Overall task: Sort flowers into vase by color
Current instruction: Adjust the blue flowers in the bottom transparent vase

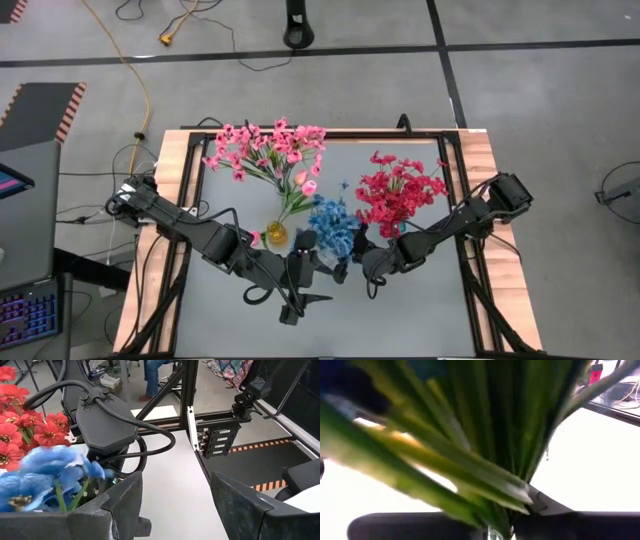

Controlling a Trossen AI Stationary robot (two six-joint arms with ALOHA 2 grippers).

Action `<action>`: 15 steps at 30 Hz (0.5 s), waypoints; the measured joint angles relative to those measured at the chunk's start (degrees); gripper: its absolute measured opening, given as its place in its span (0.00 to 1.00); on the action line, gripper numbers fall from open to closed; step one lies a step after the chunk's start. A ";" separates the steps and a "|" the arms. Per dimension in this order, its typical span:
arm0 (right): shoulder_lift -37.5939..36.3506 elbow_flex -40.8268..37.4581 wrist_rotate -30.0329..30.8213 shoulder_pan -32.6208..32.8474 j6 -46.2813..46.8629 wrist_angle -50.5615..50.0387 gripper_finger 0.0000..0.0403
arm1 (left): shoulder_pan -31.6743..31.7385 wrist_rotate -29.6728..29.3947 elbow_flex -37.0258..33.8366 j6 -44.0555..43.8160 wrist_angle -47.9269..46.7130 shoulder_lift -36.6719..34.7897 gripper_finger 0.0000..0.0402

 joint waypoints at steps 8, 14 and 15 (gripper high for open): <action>0.00 0.00 0.04 0.00 0.14 -0.04 0.12 | -0.02 0.00 0.00 0.00 -0.04 -0.02 0.55; 0.00 0.00 0.06 0.00 0.66 -0.23 0.12 | -0.12 -0.85 0.00 0.00 -0.11 -1.35 0.55; 0.00 0.00 0.06 0.02 0.73 -0.28 0.12 | -0.14 -1.41 0.00 -0.04 -0.13 -1.98 0.55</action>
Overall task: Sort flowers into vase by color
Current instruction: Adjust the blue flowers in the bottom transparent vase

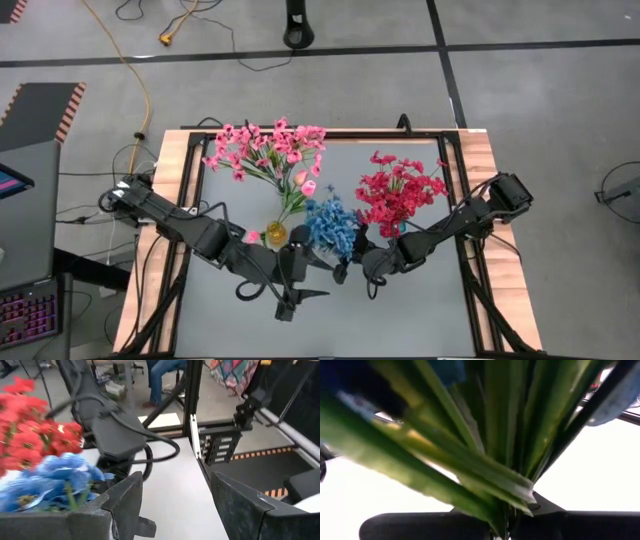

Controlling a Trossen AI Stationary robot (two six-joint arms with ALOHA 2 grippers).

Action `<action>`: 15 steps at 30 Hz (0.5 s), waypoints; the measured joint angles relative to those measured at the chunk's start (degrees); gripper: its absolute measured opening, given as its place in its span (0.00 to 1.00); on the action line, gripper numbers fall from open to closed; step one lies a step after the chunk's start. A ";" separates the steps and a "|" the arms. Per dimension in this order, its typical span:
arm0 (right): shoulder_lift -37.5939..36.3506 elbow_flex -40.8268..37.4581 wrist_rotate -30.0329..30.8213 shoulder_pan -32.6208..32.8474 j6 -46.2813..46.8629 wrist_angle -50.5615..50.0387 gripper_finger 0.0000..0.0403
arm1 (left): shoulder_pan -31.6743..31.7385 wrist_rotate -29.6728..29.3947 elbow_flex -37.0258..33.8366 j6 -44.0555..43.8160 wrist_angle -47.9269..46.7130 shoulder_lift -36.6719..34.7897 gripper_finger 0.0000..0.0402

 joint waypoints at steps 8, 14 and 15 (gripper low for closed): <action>-0.07 0.09 0.26 0.00 0.34 -0.19 0.12 | -0.10 -1.59 0.02 0.89 0.50 -5.46 0.55; -0.07 0.04 0.32 0.00 0.32 -0.47 0.12 | -0.14 -1.50 0.07 0.72 0.16 -6.97 0.55; -0.07 0.04 0.31 0.00 0.32 -0.46 0.12 | -0.16 -1.50 0.07 0.64 0.04 -6.76 0.55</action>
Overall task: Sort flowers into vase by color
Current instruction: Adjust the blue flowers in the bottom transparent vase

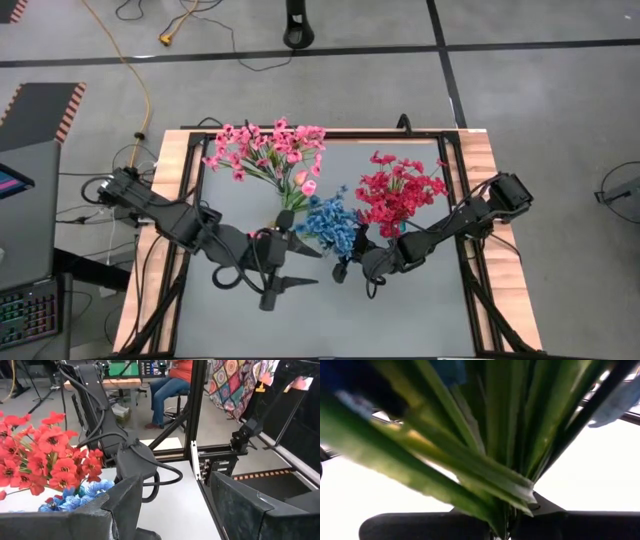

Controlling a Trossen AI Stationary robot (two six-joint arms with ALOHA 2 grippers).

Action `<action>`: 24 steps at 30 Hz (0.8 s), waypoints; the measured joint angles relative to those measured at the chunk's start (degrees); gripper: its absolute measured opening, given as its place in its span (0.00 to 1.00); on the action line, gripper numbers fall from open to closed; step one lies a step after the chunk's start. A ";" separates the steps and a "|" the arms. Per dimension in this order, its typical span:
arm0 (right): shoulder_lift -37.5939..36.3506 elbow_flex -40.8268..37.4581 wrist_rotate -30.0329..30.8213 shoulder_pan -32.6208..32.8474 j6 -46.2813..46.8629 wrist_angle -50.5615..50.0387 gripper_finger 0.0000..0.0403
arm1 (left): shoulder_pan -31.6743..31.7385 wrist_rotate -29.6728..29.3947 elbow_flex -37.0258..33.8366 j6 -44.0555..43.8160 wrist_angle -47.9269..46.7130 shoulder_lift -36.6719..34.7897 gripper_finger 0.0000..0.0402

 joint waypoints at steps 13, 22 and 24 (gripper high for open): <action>0.04 -0.07 -0.24 0.00 -0.04 0.14 0.17 | -0.55 -3.47 -0.02 3.62 -2.11 -4.87 0.55; 0.04 -0.09 -2.65 0.00 0.02 0.18 0.25 | -0.55 -8.64 -0.02 5.49 -12.74 -8.28 0.55; 0.04 -0.09 -3.75 0.00 0.00 0.28 0.26 | -0.55 -8.66 -0.04 6.61 -14.07 -8.26 0.55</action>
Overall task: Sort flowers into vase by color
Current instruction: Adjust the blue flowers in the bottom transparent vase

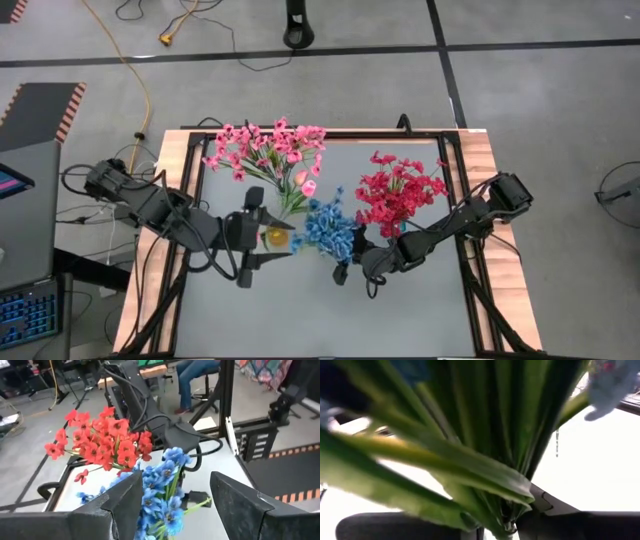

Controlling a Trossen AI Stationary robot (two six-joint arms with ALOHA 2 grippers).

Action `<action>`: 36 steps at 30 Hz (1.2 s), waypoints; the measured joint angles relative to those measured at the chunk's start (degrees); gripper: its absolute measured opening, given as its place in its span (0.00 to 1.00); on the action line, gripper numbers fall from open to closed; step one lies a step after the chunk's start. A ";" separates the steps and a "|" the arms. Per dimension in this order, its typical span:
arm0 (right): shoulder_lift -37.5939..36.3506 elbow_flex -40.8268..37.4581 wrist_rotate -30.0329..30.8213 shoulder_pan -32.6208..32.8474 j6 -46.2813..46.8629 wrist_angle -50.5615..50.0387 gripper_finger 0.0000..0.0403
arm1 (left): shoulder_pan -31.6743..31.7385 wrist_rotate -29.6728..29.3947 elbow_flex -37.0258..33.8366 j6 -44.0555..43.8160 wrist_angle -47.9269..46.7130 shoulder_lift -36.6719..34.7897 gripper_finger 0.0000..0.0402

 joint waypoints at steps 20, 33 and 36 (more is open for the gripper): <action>-0.06 0.00 -1.00 0.52 -0.21 0.13 0.50 | 0.10 -0.12 -32.16 0.71 22.24 -23.01 0.55; -3.66 0.00 -1.21 1.85 -2.58 -3.26 0.49 | 0.13 -5.17 -51.08 -2.77 24.65 -42.82 0.55; -5.00 0.00 -1.20 2.24 -2.56 -6.12 0.49 | 0.13 -5.51 -54.57 -2.76 26.93 -45.89 0.55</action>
